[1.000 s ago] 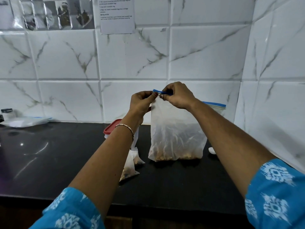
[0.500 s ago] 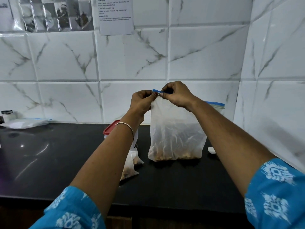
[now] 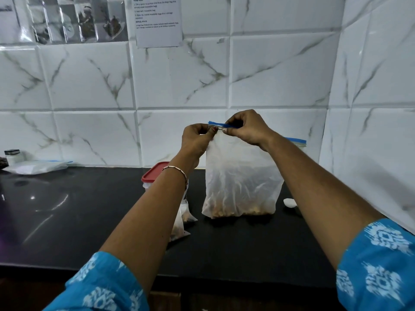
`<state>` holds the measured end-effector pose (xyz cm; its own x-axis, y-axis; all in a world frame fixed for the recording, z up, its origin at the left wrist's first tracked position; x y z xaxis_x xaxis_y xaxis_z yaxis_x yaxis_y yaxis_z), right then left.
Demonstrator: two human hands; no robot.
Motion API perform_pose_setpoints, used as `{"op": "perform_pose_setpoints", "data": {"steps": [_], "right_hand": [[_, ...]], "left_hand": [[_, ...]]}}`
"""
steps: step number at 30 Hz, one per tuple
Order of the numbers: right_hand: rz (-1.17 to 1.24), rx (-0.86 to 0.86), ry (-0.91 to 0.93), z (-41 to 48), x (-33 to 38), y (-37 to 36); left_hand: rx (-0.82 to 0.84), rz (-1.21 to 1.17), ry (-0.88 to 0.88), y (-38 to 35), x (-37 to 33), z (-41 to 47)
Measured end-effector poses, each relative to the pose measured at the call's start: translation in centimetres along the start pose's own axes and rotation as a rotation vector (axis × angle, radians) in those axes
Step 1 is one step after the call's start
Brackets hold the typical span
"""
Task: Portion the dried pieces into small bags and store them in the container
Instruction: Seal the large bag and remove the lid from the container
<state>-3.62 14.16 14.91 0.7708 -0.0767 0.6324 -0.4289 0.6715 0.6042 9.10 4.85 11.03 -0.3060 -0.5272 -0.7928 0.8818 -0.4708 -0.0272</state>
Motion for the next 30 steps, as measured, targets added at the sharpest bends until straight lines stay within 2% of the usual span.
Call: {"op": "perform_pose_setpoints", "data": {"steps": [6, 10, 14, 30], "right_hand": [[-0.152, 0.013, 0.006, -0.1, -0.8, 1.4], [-0.291, -0.039, 0.030, -0.1, -0.6, 1.7], [-0.308, -0.069, 0.049, -0.1, -0.4, 1.7], [-0.462, -0.150, 0.059, -0.3, -0.1, 1.2]], "left_hand": [[-0.032, -0.022, 0.029, -0.1, 0.2, 0.0], [0.012, -0.031, 0.065, -0.3, 0.1, -0.2], [0.056, 0.003, 0.070, -0.3, 0.2, -0.3], [-0.042, -0.046, 0.061, -0.2, 0.4, -0.4]]}}
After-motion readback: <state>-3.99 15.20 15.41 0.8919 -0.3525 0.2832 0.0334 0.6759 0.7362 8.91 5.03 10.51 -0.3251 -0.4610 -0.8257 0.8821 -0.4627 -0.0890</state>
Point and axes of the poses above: each hand's wrist, its own z-axis towards the middle knuckle, its own y-axis out of the back of the hand, x = y × z, the point moved 2 cm from there along z, towards the middle knuckle, and after that the axes turned 10 degrees about -y, right-handed, at the moved point
